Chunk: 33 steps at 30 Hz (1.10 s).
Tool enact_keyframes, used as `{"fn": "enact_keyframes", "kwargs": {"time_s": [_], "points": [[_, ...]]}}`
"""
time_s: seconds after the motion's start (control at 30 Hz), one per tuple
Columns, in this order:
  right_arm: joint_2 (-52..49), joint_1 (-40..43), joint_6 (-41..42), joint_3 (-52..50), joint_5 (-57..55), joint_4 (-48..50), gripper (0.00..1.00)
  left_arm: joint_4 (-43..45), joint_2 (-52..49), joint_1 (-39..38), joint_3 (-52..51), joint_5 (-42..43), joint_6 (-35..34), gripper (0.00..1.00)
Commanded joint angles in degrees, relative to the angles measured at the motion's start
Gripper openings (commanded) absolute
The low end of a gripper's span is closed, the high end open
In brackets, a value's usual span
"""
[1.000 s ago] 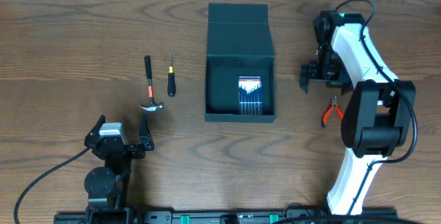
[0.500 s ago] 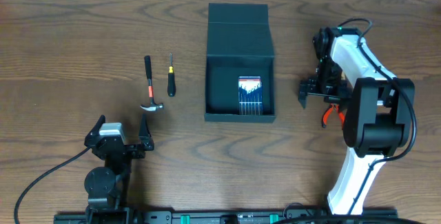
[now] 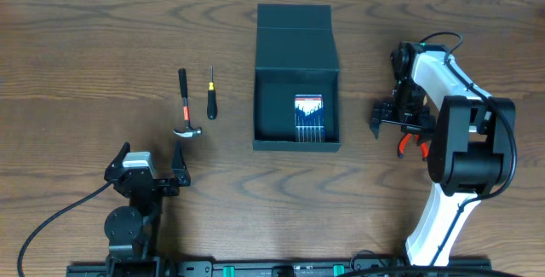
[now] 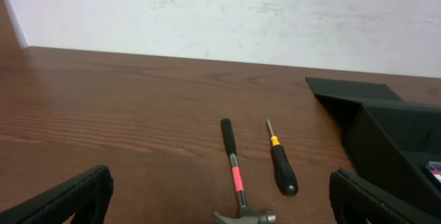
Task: Pack container
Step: 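Lower the right gripper onto the red-black pliers and grasp them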
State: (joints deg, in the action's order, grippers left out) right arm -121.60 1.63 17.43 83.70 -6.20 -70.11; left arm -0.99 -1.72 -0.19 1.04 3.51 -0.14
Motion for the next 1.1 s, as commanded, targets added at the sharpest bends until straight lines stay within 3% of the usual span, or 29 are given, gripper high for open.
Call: {"fn": "enact_keyframes", "kwargs": {"time_s": [0.0, 0.67, 1.07], "points": [[-0.66, 0.28, 0.72, -2.99, 1.31, 3.43, 0.97, -0.24, 0.37, -0.26, -0.81, 0.52, 0.33, 0.99], [-0.66, 0.9, 1.01, -13.9, 2.1, 15.45, 0.96, -0.24, 0.37, -0.26, -0.81, 0.52, 0.33, 0.99], [-0.66, 4.52, 1.86, -15.17, 1.57, 21.27, 0.95, -0.24, 0.37, -0.26, -0.81, 0.52, 0.33, 0.98]]}}
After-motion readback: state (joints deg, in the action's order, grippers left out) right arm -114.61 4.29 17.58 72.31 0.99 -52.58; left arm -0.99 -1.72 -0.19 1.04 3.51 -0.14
